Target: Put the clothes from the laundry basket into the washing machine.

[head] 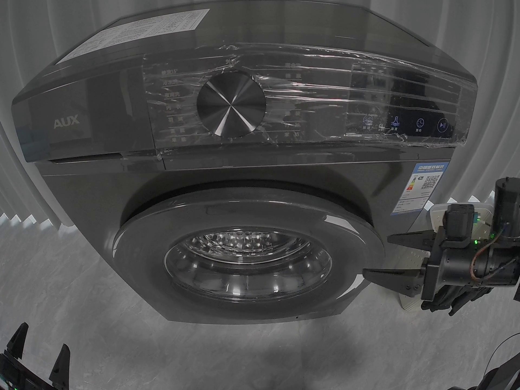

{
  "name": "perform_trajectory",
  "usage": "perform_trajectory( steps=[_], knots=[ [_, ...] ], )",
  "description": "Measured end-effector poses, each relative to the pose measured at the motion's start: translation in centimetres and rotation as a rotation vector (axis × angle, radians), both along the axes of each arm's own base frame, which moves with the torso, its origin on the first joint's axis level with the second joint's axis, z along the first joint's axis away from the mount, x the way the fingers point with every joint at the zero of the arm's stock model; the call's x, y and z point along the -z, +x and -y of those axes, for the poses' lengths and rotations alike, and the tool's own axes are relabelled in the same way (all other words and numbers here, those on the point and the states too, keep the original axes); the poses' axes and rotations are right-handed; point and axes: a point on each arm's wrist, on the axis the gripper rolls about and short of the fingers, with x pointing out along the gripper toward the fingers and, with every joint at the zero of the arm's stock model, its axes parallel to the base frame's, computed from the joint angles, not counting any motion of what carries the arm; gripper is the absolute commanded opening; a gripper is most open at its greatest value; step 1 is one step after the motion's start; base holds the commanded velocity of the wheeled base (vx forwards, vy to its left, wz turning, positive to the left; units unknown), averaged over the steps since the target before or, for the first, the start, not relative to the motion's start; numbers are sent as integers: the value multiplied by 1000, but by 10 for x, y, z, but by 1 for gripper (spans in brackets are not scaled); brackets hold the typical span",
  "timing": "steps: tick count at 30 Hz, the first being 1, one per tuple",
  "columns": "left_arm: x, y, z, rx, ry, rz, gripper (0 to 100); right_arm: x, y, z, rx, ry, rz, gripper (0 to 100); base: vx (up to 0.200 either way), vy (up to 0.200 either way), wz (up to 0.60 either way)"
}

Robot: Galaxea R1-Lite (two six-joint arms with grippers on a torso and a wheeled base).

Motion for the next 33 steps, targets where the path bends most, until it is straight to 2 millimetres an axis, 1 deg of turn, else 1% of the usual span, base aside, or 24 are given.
perform_trajectory(
  steps=[4, 9, 17, 21, 25, 30, 33],
  knots=[
    [0, 0, 0, 0, 0, 0, 100, 4, 11, -8, -6, -12, -20, 100, 0, 0, 0],
    [0, 0, 0, 0, 0, 0, 100, 7, 16, -13, -13, -19, -33, 100, 0, 0, 0],
    [0, 0, 0, 0, 0, 0, 100, 17, 12, -12, -22, -42, -66, 100, 0, 0, 0],
    [0, 0, 0, 0, 0, 0, 100, 17, 8, -9, -23, -44, -64, 100, 0, 0, 0],
    [0, 0, 0, 0, 0, 0, 100, 14, 5, -7, -16, -35, -47, 100, -200, 0, 0],
    [0, 0, 0, 0, 0, 0, 100, 6, 9, -7, 14, -25, -18, 100, -200, 0, 0],
    [0, 0, 0, 0, 0, 0, 100, 4, 13, -8, 22, -26, -15, 100, 0, 0, 0]
  ],
)
